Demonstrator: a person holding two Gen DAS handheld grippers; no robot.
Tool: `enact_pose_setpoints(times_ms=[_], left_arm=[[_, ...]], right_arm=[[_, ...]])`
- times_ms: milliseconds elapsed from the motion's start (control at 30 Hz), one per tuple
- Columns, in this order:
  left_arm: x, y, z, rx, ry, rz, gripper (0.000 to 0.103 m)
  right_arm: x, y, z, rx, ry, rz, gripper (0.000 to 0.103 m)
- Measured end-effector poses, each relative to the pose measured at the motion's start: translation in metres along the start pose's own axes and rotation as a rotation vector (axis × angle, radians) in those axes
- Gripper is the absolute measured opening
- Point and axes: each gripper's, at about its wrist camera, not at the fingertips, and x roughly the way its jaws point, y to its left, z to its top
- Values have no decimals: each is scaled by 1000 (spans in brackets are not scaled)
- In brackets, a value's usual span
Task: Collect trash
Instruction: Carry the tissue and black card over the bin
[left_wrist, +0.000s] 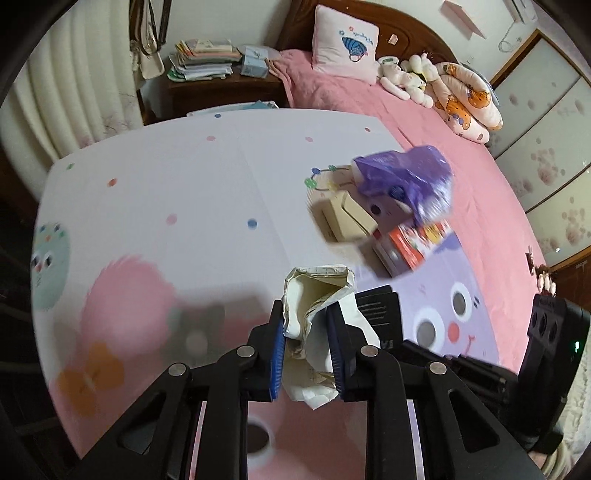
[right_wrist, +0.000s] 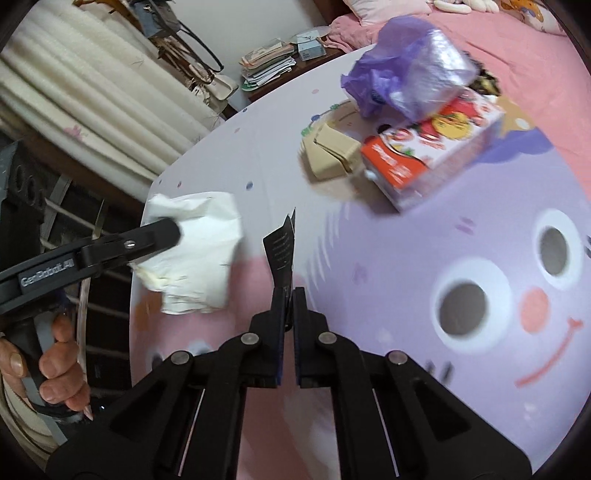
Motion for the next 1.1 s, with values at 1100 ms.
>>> enact_pose_setpoints(times_ms=[1100], left_arm=[[-76, -184, -402, -13, 42, 229, 21]], right_arm=[[-186, -101, -282, -298, 236, 46, 2]])
